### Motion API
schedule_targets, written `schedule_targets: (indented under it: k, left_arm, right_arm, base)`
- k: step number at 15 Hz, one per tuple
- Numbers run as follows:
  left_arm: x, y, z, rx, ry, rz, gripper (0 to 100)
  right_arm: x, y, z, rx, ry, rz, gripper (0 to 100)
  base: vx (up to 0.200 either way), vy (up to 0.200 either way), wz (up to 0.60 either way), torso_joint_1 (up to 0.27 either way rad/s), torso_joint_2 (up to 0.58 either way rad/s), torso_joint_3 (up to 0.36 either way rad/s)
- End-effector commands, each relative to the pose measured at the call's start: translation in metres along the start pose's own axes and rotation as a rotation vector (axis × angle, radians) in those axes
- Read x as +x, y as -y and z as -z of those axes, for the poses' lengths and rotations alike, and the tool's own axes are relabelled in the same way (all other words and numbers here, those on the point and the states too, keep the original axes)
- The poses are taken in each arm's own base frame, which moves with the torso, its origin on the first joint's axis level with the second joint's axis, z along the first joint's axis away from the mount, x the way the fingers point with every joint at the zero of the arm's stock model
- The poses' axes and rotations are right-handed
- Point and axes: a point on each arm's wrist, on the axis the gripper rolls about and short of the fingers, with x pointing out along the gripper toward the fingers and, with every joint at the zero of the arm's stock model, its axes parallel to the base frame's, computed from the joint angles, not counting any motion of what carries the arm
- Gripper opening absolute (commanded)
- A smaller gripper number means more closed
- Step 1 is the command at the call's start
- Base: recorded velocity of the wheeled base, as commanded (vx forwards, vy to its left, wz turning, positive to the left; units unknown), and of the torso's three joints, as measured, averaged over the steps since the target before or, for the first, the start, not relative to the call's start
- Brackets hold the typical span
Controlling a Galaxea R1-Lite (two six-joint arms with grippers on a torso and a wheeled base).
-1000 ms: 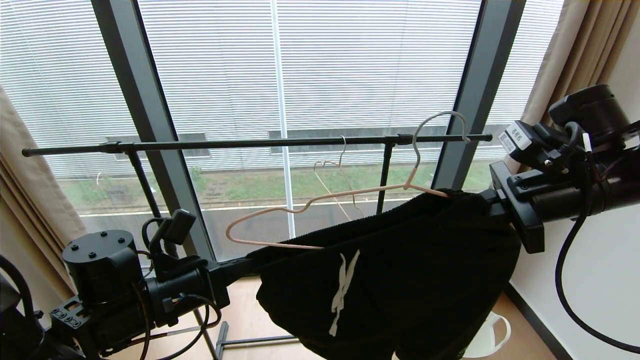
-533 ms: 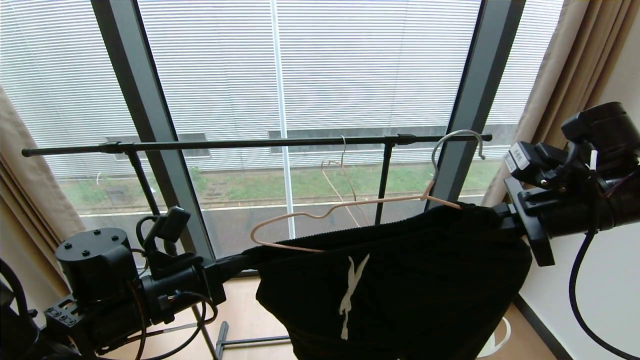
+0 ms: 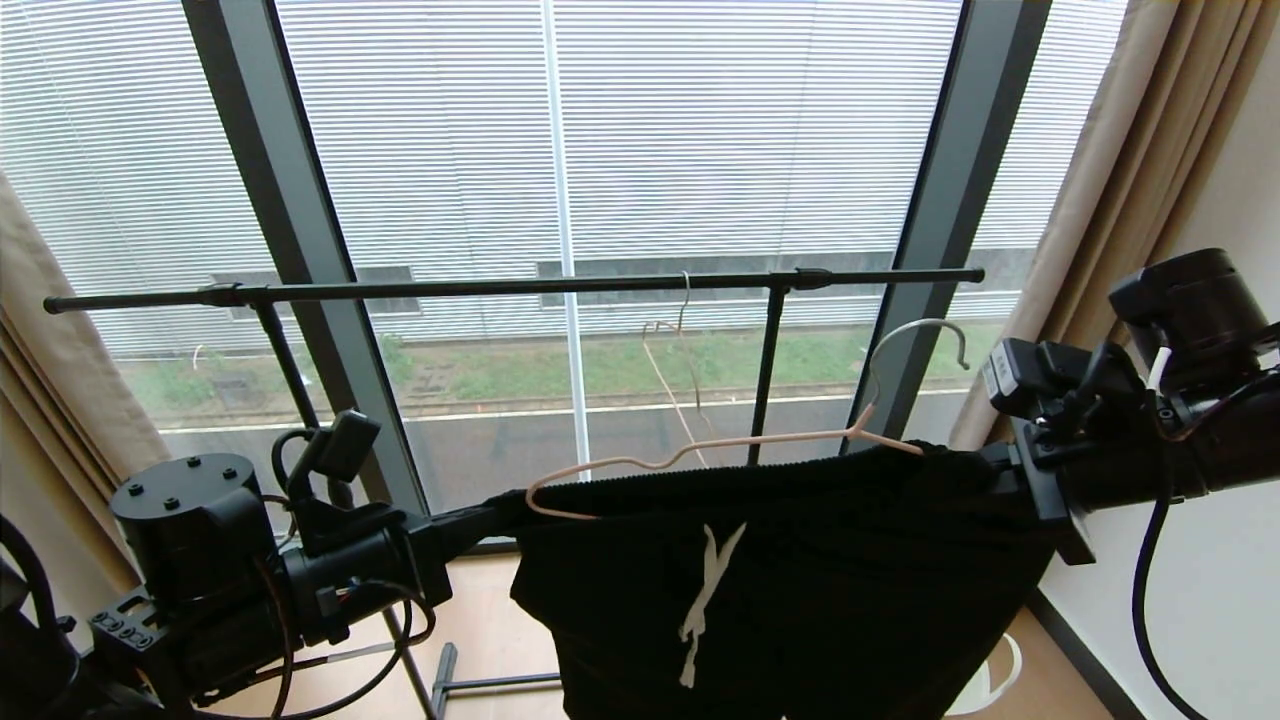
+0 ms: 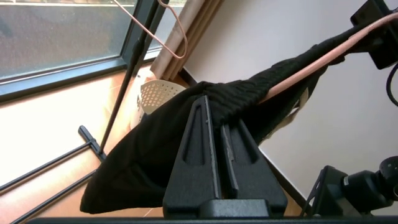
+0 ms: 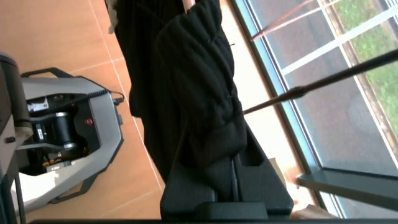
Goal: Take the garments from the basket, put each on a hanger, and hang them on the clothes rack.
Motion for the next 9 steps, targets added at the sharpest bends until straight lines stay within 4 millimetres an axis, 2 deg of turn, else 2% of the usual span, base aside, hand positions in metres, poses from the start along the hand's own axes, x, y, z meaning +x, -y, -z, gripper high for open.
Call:
schedule_targets:
  k: [1,5,9]
  left_arm:
    - [0.000,0.000,0.000,0.000,0.000,0.002,0]
    - [0.001,0.000,-0.001,0.002,0.001,0.004,0]
    - [0.004,0.001,-0.002,0.056,0.004,0.011,0]
  right_arm:
    - [0.006,-0.004,0.000,-0.009,-0.033,-0.003,0]
    - [0.016,-0.006,0.004,-0.022,-0.157,0.039,0]
    - [0.027,-0.009,0.009,-0.022,-0.195,0.026,0]
  base:
    - [0.000,0.000,0.00,0.000,0.00,0.000]
    - [0.000,0.000,0.00,0.000,0.00,0.000]
    - [0.000,0.000,0.00,0.000,0.00,0.000]
